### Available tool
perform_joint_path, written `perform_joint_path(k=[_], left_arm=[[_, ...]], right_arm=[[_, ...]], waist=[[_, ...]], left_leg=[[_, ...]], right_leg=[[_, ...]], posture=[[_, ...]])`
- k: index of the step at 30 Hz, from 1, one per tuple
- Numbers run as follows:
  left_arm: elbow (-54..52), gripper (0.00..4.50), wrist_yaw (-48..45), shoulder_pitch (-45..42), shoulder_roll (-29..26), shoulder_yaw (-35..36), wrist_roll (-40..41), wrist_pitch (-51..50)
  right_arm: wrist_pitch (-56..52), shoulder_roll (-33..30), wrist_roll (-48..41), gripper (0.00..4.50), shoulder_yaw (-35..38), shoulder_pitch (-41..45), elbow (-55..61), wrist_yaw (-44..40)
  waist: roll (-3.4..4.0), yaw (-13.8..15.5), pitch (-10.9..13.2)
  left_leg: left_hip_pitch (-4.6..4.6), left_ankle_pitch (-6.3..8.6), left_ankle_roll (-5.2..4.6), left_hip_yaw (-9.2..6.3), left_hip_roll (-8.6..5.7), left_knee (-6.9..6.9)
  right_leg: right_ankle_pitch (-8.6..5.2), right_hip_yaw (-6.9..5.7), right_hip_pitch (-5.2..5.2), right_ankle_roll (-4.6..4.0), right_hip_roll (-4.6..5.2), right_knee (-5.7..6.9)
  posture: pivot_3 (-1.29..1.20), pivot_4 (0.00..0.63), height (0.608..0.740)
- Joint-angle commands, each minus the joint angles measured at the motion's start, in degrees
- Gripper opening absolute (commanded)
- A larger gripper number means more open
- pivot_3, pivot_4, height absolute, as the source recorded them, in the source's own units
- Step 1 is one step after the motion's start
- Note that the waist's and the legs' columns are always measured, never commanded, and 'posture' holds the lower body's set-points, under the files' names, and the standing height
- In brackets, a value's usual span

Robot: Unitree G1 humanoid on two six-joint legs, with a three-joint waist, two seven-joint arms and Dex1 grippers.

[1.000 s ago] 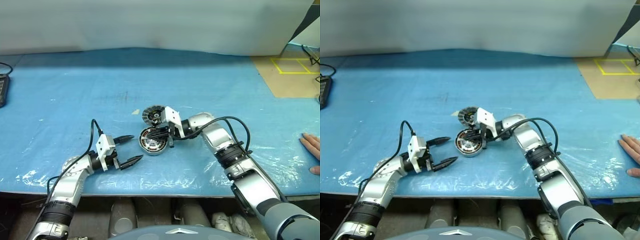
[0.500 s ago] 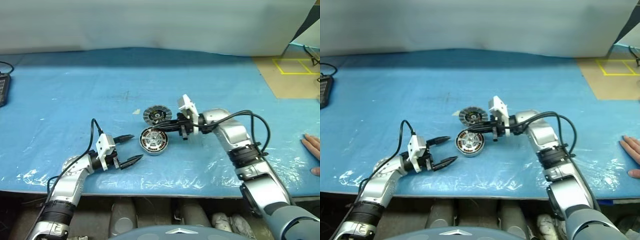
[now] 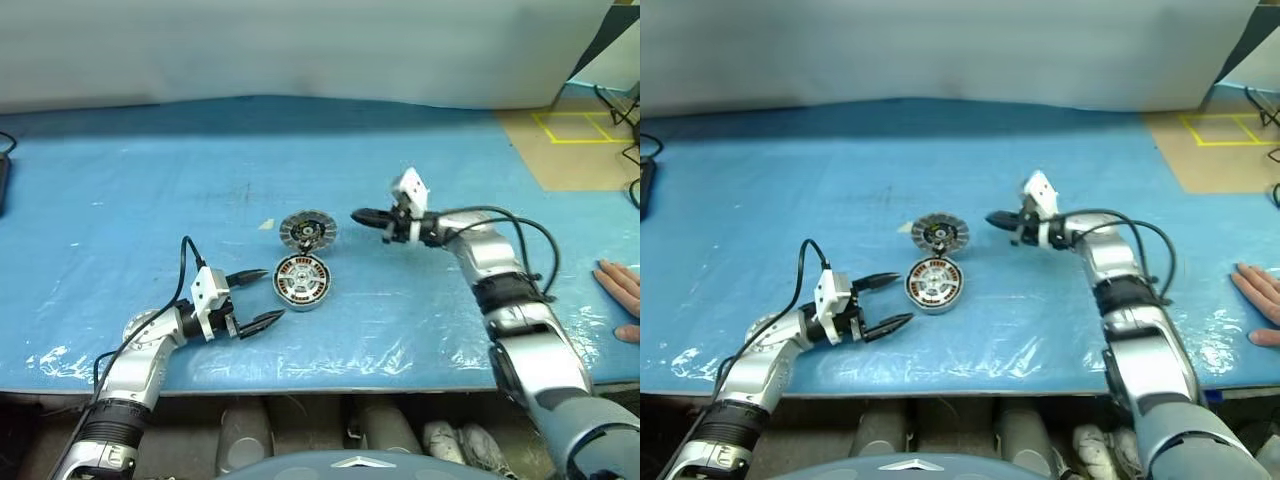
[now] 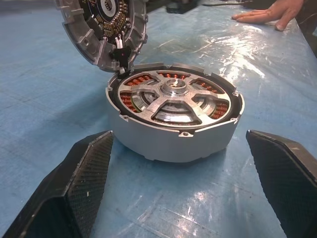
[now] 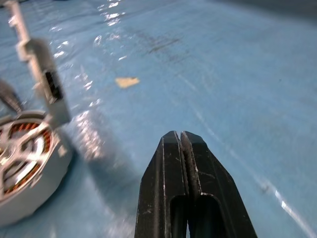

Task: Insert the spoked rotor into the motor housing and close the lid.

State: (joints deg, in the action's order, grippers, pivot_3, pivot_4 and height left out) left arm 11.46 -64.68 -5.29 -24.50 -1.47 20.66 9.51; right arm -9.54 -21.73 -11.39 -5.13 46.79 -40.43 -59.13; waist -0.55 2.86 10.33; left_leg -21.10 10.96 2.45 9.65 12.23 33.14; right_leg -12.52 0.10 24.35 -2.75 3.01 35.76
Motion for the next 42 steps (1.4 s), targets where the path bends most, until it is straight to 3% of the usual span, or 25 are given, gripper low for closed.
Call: perform_joint_path(k=[1,4,9,16,23,30,42], left_arm=[[-0.1,4.50,0.0,-0.3,-0.4,1.4,0.9,0.9],[-0.6,4.50,0.3,0.1,-0.6,1.7,0.9,1.0],[-1.7,4.50,0.7,1.5,-1.1,2.5,1.1,0.9],[-2.4,4.50,1.1,2.4,-1.3,2.8,1.2,0.7],[-2.3,4.50,1.3,2.3,-1.2,2.5,1.1,0.6],[-2.7,4.50,1.1,2.7,-1.3,2.5,1.3,0.2],[-2.8,4.50,0.9,2.6,-1.1,2.1,1.3,0.2]], right_arm=[[4.2,3.1,0.3,0.03,1.2,5.0,-6.5,0.1],[5.3,5.8,-0.4,0.03,1.6,8.3,-10.4,-2.2],[1.6,7.6,-3.3,0.03,1.5,8.6,-7.1,-10.9],[-6.6,6.9,-5.3,0.03,-1.6,2.4,5.9,-19.4],[-10.3,6.9,-3.0,0.03,-8.7,-7.2,16.4,-19.9],[-10.7,6.3,-1.9,0.03,-10.7,-9.6,18.4,-18.2],[4.8,8.5,-2.7,0.03,-6.9,-10.3,15.4,-14.6]], waist=[[0.00,0.0,0.0],[0.00,0.0,0.0],[0.00,0.2,0.0],[0.01,0.3,0.0],[0.01,0.4,0.0],[0.01,0.3,0.0],[0.01,0.3,0.0]], left_leg=[[-0.03,0.00,-0.01,0.00,0.00,0.00],[-0.12,-0.03,-0.09,0.00,0.02,-0.01],[-0.22,0.00,-0.21,0.00,0.15,-0.01],[-0.16,0.04,-0.14,0.00,0.34,0.01],[-0.13,0.05,-0.11,0.01,0.35,-0.01],[-0.02,0.05,-0.07,0.05,0.33,-0.02],[-0.02,0.03,-0.03,0.08,0.34,-0.02]], right_leg=[[0.00,-0.01,0.00,0.00,0.00,-0.02],[0.00,-0.07,0.04,-0.01,0.01,-0.04],[0.00,-0.15,0.09,-0.02,0.01,-0.03],[0.00,-0.16,0.05,-0.02,0.01,-0.02],[-0.01,-0.14,0.05,-0.01,0.00,-0.04],[-0.01,-0.08,0.00,-0.01,0.01,-0.03],[-0.01,-0.07,0.00,-0.01,0.01,-0.04]], posture=[[0.00,0.150,0.740],[0.00,0.150,0.740],[0.00,0.150,0.740],[0.00,0.150,0.740],[0.00,0.150,0.740],[0.00,0.150,0.740],[0.00,0.150,0.740]])
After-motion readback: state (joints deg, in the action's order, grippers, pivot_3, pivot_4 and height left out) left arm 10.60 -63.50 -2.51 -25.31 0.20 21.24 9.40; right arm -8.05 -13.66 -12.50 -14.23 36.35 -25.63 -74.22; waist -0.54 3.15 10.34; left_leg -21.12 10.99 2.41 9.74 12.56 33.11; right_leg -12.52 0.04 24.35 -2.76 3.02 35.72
